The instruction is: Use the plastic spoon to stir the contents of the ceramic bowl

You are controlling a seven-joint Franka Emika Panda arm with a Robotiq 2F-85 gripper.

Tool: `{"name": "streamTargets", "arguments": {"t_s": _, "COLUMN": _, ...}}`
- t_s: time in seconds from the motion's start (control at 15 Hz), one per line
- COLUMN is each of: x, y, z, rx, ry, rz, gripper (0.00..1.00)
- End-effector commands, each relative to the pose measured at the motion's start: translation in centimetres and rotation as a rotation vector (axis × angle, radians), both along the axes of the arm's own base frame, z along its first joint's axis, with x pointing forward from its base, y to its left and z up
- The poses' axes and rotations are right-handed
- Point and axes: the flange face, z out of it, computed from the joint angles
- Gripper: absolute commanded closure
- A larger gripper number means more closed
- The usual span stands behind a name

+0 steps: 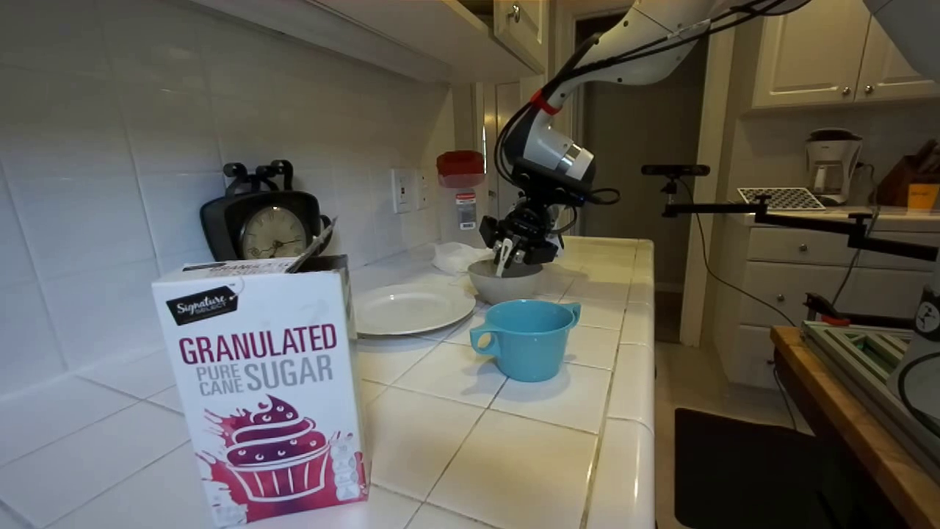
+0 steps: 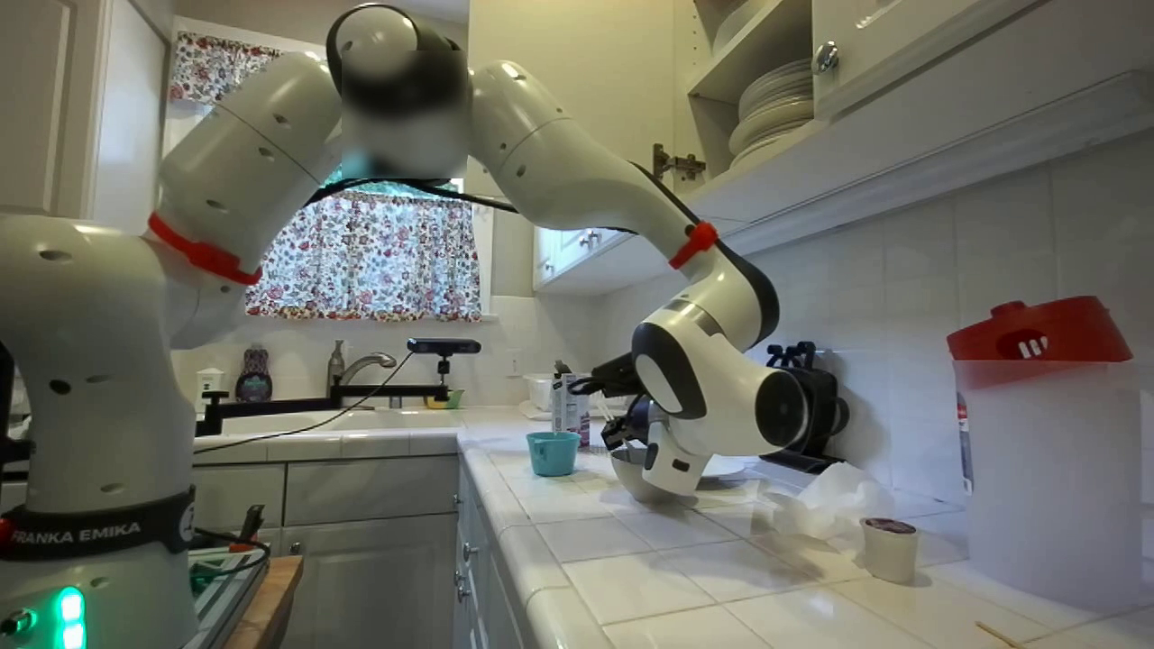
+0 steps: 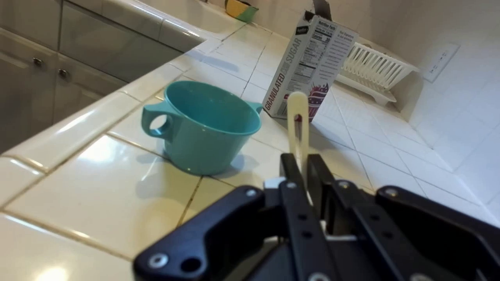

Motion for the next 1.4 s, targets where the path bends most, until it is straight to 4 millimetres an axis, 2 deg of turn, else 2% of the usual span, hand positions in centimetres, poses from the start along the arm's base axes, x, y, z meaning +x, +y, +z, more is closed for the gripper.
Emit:
{"name": "streamTargets", "arguments": {"t_s": 0.0, "x": 0.4, "y": 0.3, "z": -0.7, "rx": -0.008, "ry": 0.027, "rz": -0.003, "gripper": 0.97}}
{"name": "streamTargets", "arguments": {"t_s": 0.4, "x": -0.9, "y": 0.4, "z": -0.4, "rx": 0.007, "ry": 0.033, "rz": 0.004, "gripper": 0.97}}
{"name": "streamTargets", "arguments": {"t_s": 0.73, "x": -2.1, "y": -0.8, "z": -0.6, "rx": 0.022, "ry": 0.050, "rz": -0.013, "gripper": 0.97}}
{"name": "streamTargets", "arguments": {"t_s": 1.33, "x": -1.1, "y": -4.1, "z": 0.1, "rx": -0.027, "ry": 0.033, "rz": -0.049, "gripper": 0.97}}
